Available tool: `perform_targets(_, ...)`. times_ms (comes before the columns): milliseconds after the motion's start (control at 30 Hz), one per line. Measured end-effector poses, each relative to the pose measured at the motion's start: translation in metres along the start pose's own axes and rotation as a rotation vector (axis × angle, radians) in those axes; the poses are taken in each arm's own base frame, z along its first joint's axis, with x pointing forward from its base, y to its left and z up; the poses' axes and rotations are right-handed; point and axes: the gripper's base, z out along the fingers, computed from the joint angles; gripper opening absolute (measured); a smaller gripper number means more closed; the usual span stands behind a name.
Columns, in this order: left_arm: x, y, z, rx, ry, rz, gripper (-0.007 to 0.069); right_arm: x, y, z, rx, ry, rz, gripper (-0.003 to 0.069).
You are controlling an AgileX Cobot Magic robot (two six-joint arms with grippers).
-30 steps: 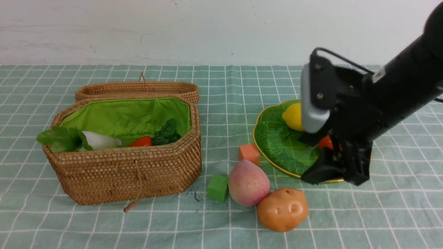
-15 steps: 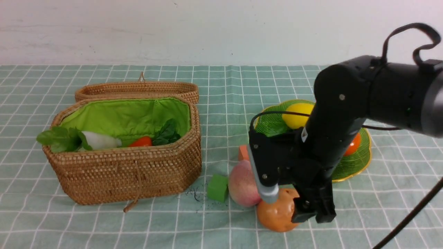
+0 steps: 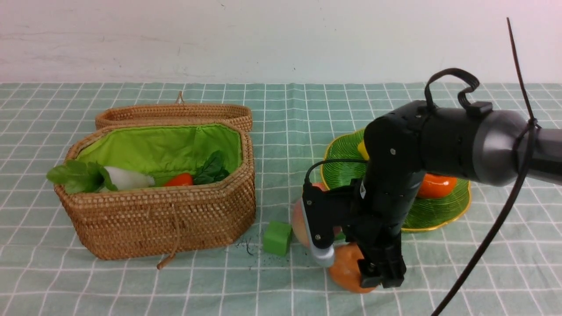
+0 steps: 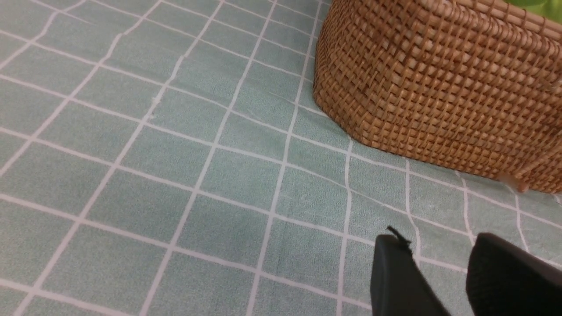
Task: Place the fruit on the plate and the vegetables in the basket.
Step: Use the right arm to grab a potato and put it into the left basket
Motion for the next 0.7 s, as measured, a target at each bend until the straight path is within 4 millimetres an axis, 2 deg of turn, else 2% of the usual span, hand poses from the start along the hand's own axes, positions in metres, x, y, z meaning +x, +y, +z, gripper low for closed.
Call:
perform_targets(367,0.000,0.000,0.000,0.000,0.000,0.000,0.0239,0.001,0.002,-0.001,-0.022,0.016,-0.004,0.0563)
perform_targets(500,0.000,0.000,0.000,0.000,0.000,0.000,0.0239,0.005,0.010,-0.007,-0.072,0.037,0.005,0.0559)
perform_targets(633,0.000,0.000,0.000,0.000,0.000,0.000,0.0239,0.006,0.014,-0.022,-0.063,0.031,0.017,0.0528)
perform_targets(700,0.000,0.000,0.000,0.000,0.000,0.000,0.0239,0.006,0.017,-0.039,-0.026,0.004,0.027,0.0526)
